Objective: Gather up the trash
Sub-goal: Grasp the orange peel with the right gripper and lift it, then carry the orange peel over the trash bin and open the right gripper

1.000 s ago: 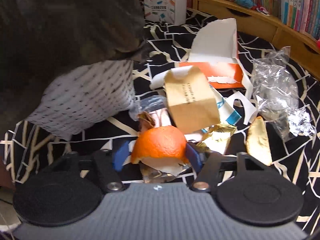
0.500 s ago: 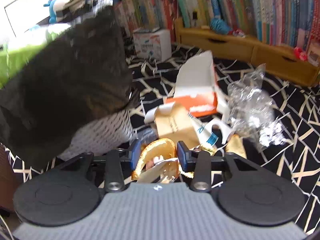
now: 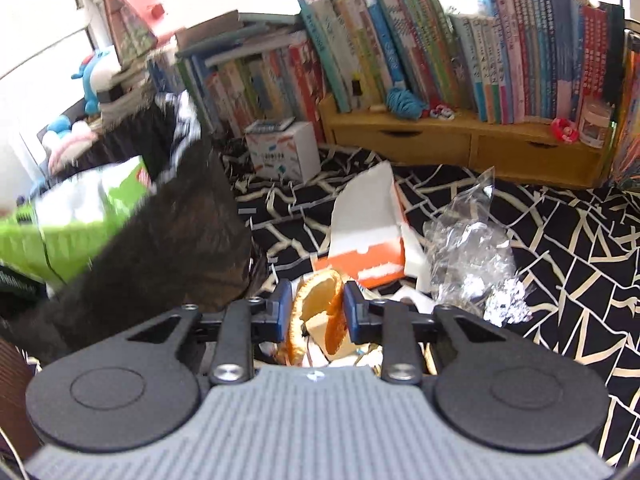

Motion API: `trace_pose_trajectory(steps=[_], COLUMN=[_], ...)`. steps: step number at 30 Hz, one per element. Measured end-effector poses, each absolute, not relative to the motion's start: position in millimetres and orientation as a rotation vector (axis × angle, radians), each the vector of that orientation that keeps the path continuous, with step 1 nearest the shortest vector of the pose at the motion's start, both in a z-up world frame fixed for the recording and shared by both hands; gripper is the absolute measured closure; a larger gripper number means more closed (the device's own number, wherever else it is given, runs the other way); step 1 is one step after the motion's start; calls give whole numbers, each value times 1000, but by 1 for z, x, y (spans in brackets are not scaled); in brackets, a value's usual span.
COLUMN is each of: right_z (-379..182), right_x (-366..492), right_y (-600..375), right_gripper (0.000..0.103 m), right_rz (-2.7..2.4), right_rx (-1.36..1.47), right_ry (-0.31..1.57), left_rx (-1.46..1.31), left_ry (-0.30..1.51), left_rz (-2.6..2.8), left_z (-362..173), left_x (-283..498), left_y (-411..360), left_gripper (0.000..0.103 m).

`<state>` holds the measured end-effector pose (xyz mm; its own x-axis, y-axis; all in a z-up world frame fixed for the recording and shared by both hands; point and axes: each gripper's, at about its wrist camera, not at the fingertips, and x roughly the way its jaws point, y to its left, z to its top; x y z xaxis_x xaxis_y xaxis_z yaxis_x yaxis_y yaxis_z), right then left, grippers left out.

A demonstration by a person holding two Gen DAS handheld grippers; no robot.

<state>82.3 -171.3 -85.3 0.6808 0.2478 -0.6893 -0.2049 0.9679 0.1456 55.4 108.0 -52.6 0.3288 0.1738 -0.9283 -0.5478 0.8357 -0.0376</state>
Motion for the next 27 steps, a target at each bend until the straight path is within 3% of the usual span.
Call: trace_pose_trajectory(steps=[12,18,24,25,27], right_z=[25,30,12,11,10], right_x=[85,90,95,94,92], right_y=[-152,-100,-70,-68,-68], right_gripper=[72,70,54,44,42], right_rz=[451,593,640,644,645], right_rx=[202,155,125,125,121], right_ry=[528,553,633,639,639], left_rx=[-379,-383,-381,-382,-382], left_ry=[1145,1144,1144,1144,1143], left_rz=[487,487,484,483,482], left_z=[-53,-53,-53,-53,-54], left_x=[55,55,56,56,56], left_y=[108,109,109,109,109], left_gripper=[67,66,66,66,66])
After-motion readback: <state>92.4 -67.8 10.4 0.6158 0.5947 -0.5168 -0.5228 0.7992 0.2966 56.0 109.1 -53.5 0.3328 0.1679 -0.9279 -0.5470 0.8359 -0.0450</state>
